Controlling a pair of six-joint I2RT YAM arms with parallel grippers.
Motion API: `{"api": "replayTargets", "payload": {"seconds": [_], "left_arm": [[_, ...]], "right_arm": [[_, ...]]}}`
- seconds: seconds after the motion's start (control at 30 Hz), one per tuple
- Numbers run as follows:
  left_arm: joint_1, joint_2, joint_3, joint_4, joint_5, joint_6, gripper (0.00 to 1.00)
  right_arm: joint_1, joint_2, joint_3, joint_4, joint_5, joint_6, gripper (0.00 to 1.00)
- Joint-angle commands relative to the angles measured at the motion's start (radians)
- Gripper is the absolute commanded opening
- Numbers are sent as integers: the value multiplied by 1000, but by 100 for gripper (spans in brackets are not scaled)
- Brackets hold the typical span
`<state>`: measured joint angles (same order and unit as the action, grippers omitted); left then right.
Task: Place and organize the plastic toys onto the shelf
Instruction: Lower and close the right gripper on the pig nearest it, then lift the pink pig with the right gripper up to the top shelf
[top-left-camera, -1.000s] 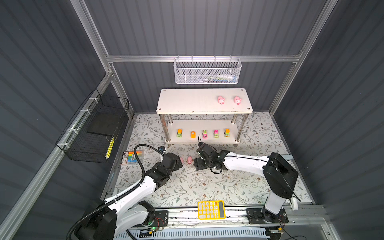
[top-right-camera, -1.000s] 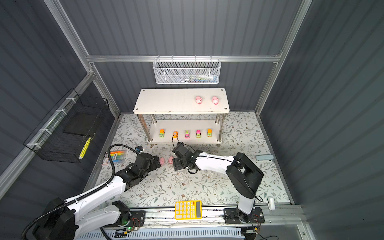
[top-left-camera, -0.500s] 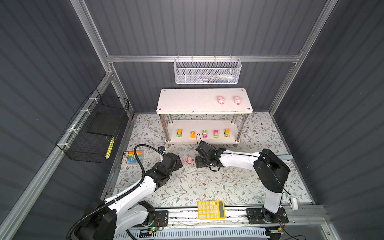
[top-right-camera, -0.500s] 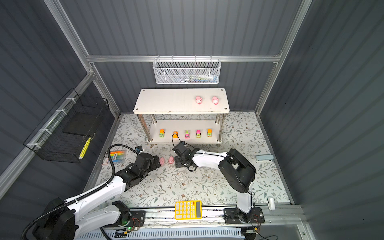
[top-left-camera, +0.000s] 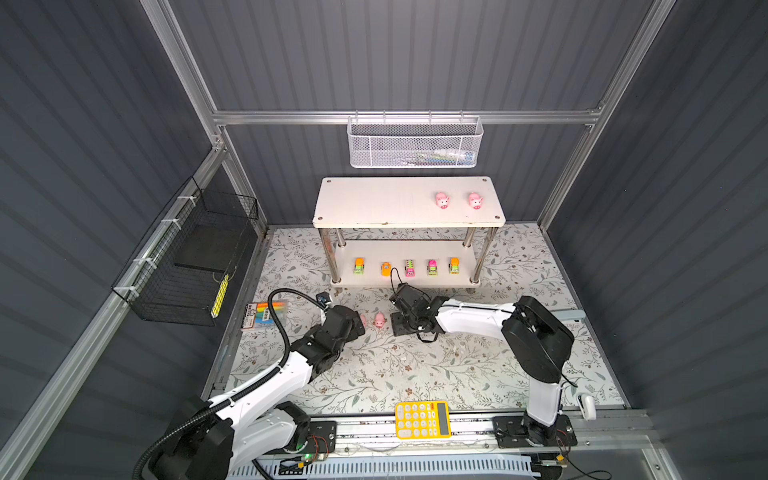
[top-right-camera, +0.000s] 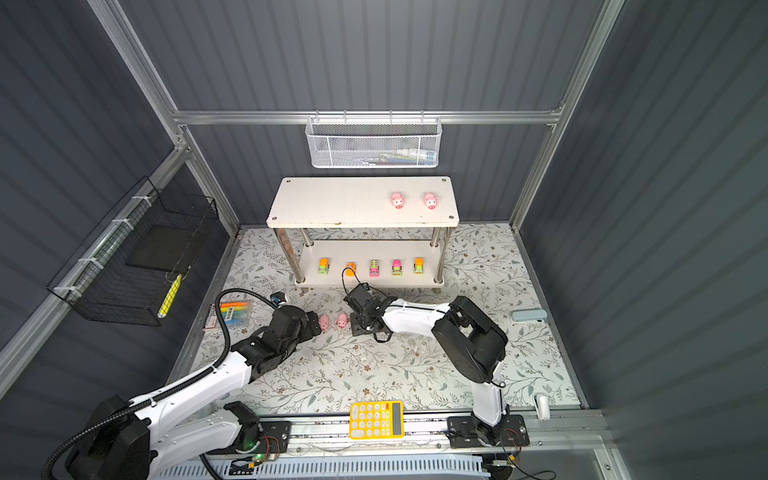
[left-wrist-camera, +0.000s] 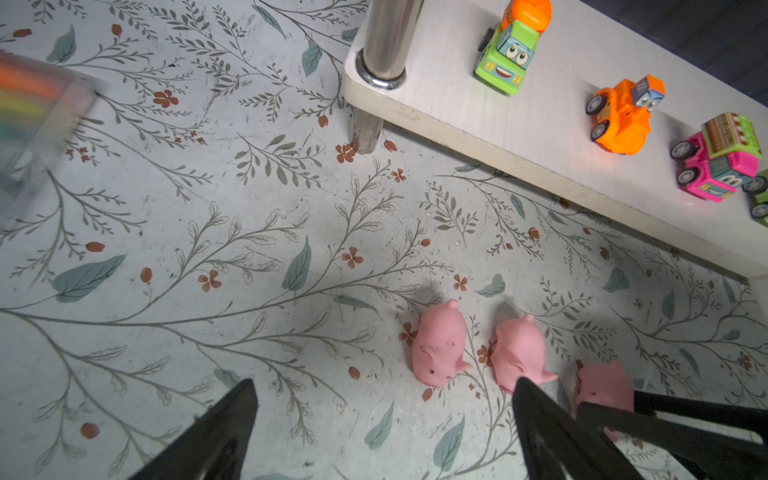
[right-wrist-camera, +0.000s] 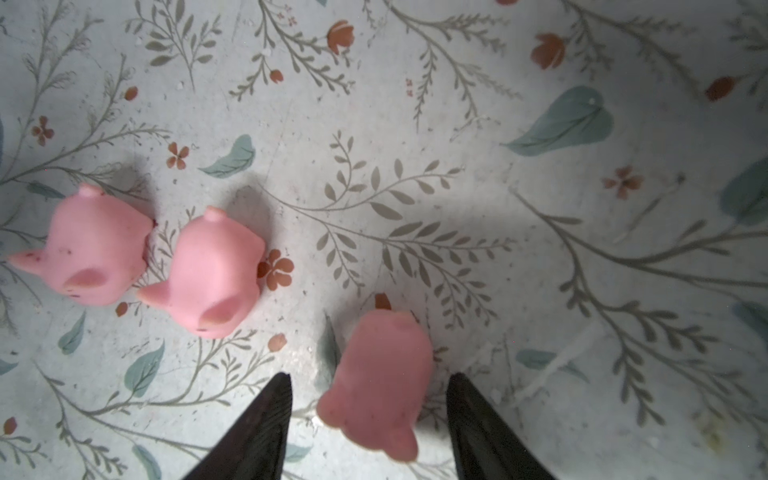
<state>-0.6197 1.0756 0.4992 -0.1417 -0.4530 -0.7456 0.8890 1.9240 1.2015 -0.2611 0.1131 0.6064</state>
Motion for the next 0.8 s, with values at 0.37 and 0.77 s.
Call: {"api": "replayTargets", "payload": {"seconds": [0.37,0.77], "left_arm": [[6,-9,-4,-2,-6,-18,96],[6,2,-10,19,2,-21,96]], "right_arm": [[-2,24,34,-57,31,3,43],[0,-210,25,-265,39,-66,39]]}}
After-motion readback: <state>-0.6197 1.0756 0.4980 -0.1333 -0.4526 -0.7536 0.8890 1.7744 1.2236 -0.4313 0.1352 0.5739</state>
